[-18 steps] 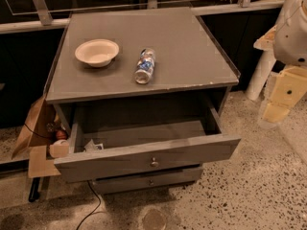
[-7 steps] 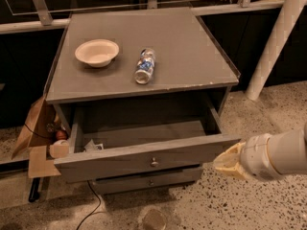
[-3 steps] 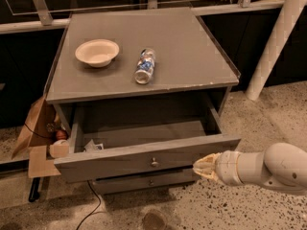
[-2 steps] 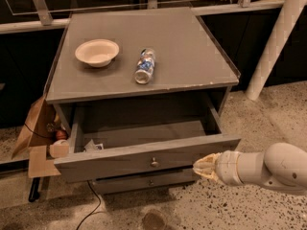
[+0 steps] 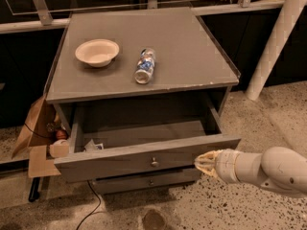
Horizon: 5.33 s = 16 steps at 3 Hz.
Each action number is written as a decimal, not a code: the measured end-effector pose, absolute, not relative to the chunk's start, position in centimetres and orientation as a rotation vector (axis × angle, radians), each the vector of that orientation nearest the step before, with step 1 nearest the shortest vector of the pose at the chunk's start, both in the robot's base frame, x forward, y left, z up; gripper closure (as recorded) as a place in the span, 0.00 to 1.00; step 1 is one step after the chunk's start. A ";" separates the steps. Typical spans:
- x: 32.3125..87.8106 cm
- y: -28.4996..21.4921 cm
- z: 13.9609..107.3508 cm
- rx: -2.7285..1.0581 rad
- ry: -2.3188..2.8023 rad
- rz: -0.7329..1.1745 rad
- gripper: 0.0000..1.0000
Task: Close top drawer
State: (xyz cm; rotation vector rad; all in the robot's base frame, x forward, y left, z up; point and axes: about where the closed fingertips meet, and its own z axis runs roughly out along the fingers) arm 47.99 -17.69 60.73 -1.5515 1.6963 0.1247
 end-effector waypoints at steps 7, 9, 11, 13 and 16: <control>59.1 -15.7 59.7 -1.589 1.499 -0.051 1.00; 59.5 -15.7 59.5 -1.587 1.506 -0.069 1.00; 60.7 -15.8 59.5 -1.578 1.503 -0.105 1.00; 63.0 -15.5 58.9 -1.570 1.480 -0.116 1.00; 62.3 -15.8 59.1 -1.590 1.498 -0.043 1.00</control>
Offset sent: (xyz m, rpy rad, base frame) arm 0.0673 -0.0009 -0.0189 -0.0286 -0.2148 0.0054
